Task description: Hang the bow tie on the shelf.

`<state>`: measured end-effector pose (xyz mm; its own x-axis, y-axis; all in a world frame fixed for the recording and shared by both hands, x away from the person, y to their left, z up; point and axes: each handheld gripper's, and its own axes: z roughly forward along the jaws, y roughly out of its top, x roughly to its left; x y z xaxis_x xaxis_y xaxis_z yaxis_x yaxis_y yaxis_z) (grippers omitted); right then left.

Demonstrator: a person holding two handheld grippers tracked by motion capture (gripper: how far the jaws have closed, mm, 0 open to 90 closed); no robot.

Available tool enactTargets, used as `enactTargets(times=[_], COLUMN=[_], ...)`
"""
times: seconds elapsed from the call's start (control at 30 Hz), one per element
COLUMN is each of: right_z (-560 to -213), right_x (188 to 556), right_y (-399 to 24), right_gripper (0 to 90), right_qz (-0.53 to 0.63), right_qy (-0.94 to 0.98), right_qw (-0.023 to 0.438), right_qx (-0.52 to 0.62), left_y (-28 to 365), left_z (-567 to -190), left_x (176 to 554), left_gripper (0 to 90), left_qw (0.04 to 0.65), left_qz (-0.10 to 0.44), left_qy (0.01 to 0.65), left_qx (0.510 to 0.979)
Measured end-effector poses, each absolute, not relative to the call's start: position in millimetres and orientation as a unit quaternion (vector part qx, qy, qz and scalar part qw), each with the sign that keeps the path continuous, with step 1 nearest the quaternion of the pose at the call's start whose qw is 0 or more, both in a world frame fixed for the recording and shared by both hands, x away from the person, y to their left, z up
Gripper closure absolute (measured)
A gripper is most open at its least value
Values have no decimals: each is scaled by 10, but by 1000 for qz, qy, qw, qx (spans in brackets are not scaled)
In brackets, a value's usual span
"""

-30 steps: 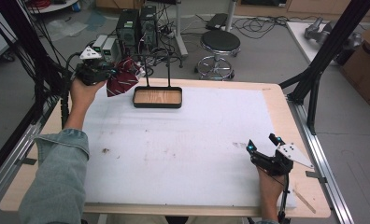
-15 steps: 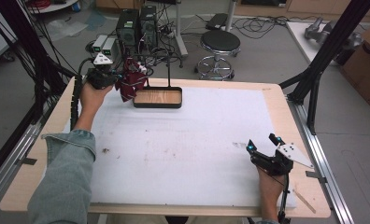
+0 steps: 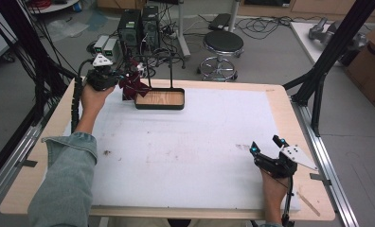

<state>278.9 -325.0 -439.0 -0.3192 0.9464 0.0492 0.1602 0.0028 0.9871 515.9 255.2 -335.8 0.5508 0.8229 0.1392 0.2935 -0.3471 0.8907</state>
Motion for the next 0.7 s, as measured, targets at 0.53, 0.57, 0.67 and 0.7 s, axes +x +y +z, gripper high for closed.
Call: enactTargets(times=[0.53,0.57,0.67,0.7], right_z=[-4391,-4391,-4392,-4392], right_x=[2797,2797,2799,2799], right_y=[-3261,-3263,-3270,-3270], right_gripper=[120,120,119,119], right_qz=[543,543,544,544], right_qy=[605,605,604,604], right_qw=[362,362,360,360], right_qx=[456,456,457,457], left_y=[2894,2929,3004,3026], left_z=[-3121,-3099,-3046,-3035], left_x=[4704,4657,4537,4507], left_gripper=[715,707,682,682], left_qw=[489,496,505,507], left_qz=[329,330,338,339], left_qy=[365,365,366,365], left_qx=[721,715,705,704])
